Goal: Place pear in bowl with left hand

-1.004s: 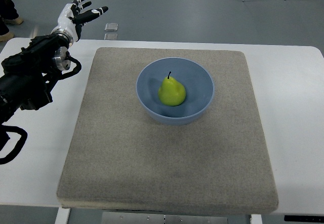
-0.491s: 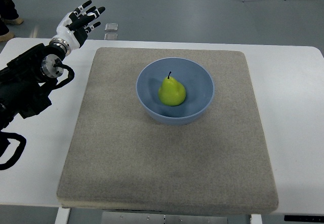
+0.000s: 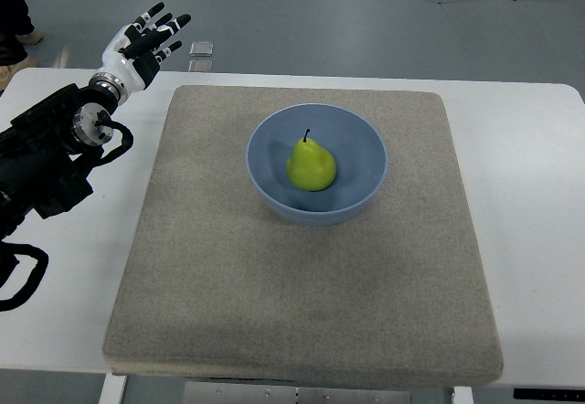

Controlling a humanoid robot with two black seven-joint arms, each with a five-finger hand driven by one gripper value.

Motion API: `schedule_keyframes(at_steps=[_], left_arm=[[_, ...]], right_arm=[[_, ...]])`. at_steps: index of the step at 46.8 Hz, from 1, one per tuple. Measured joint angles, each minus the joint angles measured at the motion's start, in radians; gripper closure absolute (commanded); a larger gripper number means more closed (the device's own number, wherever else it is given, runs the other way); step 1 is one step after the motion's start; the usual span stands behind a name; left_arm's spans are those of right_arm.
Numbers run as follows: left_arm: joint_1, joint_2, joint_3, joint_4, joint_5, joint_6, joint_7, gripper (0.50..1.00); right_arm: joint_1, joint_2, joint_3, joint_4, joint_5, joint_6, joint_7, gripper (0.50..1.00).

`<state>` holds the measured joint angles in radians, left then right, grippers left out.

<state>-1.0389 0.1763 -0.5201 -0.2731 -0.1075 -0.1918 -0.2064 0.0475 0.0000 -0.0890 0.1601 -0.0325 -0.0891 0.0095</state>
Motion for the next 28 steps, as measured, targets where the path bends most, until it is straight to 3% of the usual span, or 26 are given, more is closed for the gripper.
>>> schedule_keyframes(at_steps=[15,28], left_arm=[[0.001,-0.011,-0.001,-0.001,-0.002,-0.065,-0.044,0.54],[-0.016,-0.027,-0.003,-0.001,-0.004,-0.06,-0.049,0.538]], right_arm=[[0.0,0.0,0.0,0.0,0.0,0.0,0.0,0.576],[0.0,0.0,0.0,0.0,0.0,0.0,0.0,0.576]])
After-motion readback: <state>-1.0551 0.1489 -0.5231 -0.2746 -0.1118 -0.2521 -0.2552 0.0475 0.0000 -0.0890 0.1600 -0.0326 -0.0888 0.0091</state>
